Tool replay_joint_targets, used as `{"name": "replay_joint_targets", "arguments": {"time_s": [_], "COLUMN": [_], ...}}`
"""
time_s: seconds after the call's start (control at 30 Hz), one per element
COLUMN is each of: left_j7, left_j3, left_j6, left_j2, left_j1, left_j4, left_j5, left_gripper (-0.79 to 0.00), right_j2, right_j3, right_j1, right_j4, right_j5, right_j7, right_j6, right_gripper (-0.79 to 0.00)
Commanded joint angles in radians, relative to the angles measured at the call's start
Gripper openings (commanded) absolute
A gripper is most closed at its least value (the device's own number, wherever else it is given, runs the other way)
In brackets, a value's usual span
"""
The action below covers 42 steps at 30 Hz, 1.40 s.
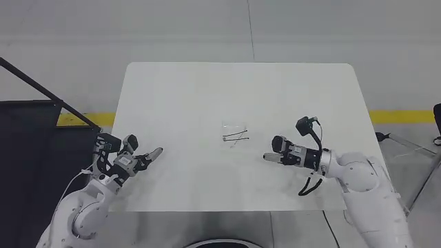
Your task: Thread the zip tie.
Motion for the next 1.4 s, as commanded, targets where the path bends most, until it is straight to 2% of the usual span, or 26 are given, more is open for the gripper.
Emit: {"name": "replay_joint_targets", "arguments": {"time_s": [0.0, 0.1, 0.27, 0.4, 0.57, 0.67, 0.7, 0.9, 1.03, 1.13, 1.37], "left_j7": [0.0, 0.0, 0.0, 0.0, 0.0, 0.0, 0.0, 0.0, 0.0, 0.0, 0.0], "left_j3": [0.0, 0.0, 0.0, 0.0, 0.0, 0.0, 0.0, 0.0, 0.0, 0.0, 0.0], "left_j6": [0.0, 0.0, 0.0, 0.0, 0.0, 0.0, 0.0, 0.0, 0.0, 0.0, 0.0], "left_j2": [0.0, 0.0, 0.0, 0.0, 0.0, 0.0, 0.0, 0.0, 0.0, 0.0, 0.0], "left_j1": [0.0, 0.0, 0.0, 0.0, 0.0, 0.0, 0.0, 0.0, 0.0, 0.0, 0.0], "left_j4": [0.0, 0.0, 0.0, 0.0, 0.0, 0.0, 0.0, 0.0, 0.0, 0.0, 0.0], "left_j5": [0.0, 0.0, 0.0, 0.0, 0.0, 0.0, 0.0, 0.0, 0.0, 0.0, 0.0], "left_gripper": [0.0, 0.0, 0.0, 0.0, 0.0, 0.0, 0.0, 0.0, 0.0, 0.0, 0.0], "right_j2": [-0.001, -0.007, -0.017, -0.026, -0.032, -0.035, -0.036, -0.043, -0.047, -0.051, -0.055], "right_j3": [-0.006, -0.047, -0.12, -0.165, -0.201, -0.219, -0.224, -0.254, -0.272, -0.283, -0.293], "right_j1": [-0.004, 0.01, 0.087, 0.137, 0.183, 0.204, 0.212, 0.248, 0.269, 0.283, 0.302], "right_j4": [-0.004, -0.006, 0.044, 0.092, 0.145, 0.168, 0.177, 0.217, 0.245, 0.262, 0.296], "right_j5": [-0.006, -0.002, 0.031, 0.037, 0.043, 0.05, 0.051, 0.065, 0.075, 0.084, 0.11], "right_j7": [-0.017, -0.038, -0.005, -0.004, 0.001, 0.012, 0.015, 0.02, 0.025, 0.019, 0.007], "right_j6": [0.018, 0.093, 0.204, 0.261, 0.29, 0.305, 0.313, 0.342, 0.355, 0.363, 0.363], "right_gripper": [0.0, 0.0, 0.0, 0.0, -0.142, -0.194, -0.246, -0.339, -0.369, -0.354, -0.489]}}
